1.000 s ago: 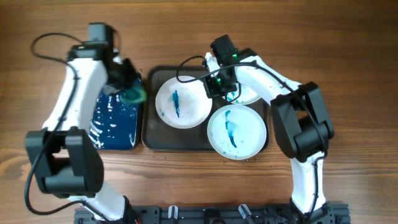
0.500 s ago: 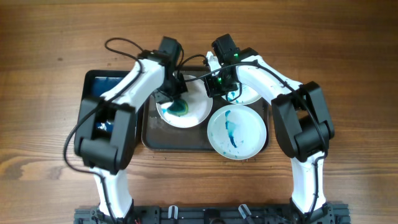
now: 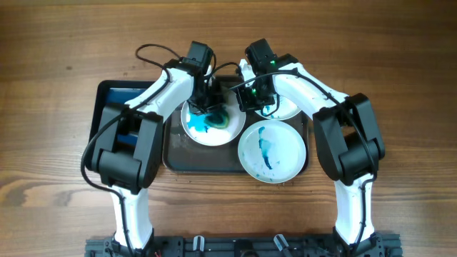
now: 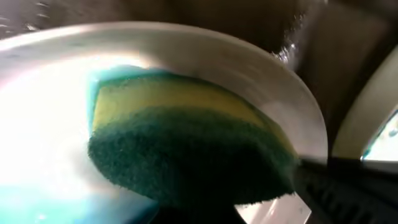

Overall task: Clean dirty plates on tray and stack at the side
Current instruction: 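Scrub the left plate with the sponge while right gripper holds it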

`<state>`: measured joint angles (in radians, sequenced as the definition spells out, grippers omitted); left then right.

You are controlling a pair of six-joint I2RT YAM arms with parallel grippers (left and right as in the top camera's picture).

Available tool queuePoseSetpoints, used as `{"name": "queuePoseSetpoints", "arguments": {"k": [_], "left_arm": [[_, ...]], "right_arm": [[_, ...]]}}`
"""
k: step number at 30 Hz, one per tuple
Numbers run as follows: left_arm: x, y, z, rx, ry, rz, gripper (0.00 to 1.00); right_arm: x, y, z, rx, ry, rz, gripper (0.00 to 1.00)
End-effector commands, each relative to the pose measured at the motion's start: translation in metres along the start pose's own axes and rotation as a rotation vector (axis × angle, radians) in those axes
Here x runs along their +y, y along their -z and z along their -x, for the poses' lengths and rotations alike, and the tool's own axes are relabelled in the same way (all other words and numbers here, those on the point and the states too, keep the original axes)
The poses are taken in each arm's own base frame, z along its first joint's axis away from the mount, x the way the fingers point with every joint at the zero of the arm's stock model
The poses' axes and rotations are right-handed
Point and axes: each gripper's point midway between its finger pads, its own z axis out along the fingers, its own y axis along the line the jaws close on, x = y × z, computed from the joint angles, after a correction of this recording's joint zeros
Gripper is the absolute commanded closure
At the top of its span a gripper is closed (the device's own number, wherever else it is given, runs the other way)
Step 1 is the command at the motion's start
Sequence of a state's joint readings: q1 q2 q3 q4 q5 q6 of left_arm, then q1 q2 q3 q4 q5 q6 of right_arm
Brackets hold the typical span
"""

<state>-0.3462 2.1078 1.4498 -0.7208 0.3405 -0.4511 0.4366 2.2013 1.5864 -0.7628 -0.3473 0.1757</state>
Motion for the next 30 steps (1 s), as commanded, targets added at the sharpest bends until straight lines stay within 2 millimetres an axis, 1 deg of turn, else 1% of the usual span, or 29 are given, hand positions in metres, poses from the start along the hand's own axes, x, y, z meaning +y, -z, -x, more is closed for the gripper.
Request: {"name": "queuePoseSetpoints", "arguments": {"k": [1, 3, 4, 5, 7, 9, 12, 15, 17, 20, 21, 25, 28, 30], "left_arm": [[0.044, -0.016, -0.010, -0.005, 0.105, 0.242, 0.96], [0.082, -0.001, -0.009, -0.085, 0.237, 0.455, 0.96], [0.101, 0.010, -0.013, -0.126, 0.322, 0.567, 0.96], [0.110, 0.016, -0.017, -0.139, 0.368, 0.623, 0.96], [0.116, 0.021, -0.025, -0.126, 0.404, 0.662, 0.96], [0.114, 0.020, -0.032, -0.095, 0.405, 0.660, 0.96], [0.104, 0.015, -0.039, -0.068, 0.392, 0.637, 0.96], [0.083, 0.003, -0.045, -0.024, 0.389, 0.547, 0.96], [0.059, -0.010, -0.045, 0.010, 0.350, 0.432, 0.96], [0.011, -0.027, -0.039, 0.050, 0.157, 0.207, 0.96], [0.004, -0.029, -0.039, 0.055, 0.133, 0.178, 0.96], [-0.008, -0.032, -0.033, 0.025, 0.097, 0.140, 0.96], [-0.023, -0.032, -0.027, 0.022, -0.033, 0.055, 0.96], [-0.024, -0.029, -0.023, 0.020, -0.056, 0.033, 0.96]], "right_arm": [[0.000, -0.013, -0.010, 0.042, -0.015, 0.011, 0.96], [0.000, -0.013, -0.010, 0.043, -0.015, 0.010, 0.96], [-0.001, -0.013, -0.011, 0.044, -0.015, 0.006, 0.96], [-0.001, -0.013, -0.010, 0.043, -0.015, 0.007, 0.95], [-0.001, -0.013, -0.010, 0.041, -0.016, 0.007, 0.96], [-0.001, -0.013, -0.009, 0.037, -0.017, 0.008, 0.96], [-0.001, -0.013, -0.008, 0.035, -0.016, 0.008, 0.96], [-0.001, -0.013, -0.009, 0.036, -0.016, 0.008, 0.96], [-0.001, -0.013, -0.009, 0.037, -0.016, 0.008, 0.96], [-0.001, -0.013, -0.010, 0.040, -0.017, 0.008, 0.96], [-0.001, -0.013, -0.010, 0.040, -0.017, 0.007, 0.96], [-0.001, -0.013, -0.009, 0.039, -0.017, 0.008, 0.96], [-0.001, -0.013, -0.009, 0.039, -0.017, 0.008, 0.96], [-0.001, -0.013, -0.009, 0.039, -0.017, 0.008, 0.96]]}}
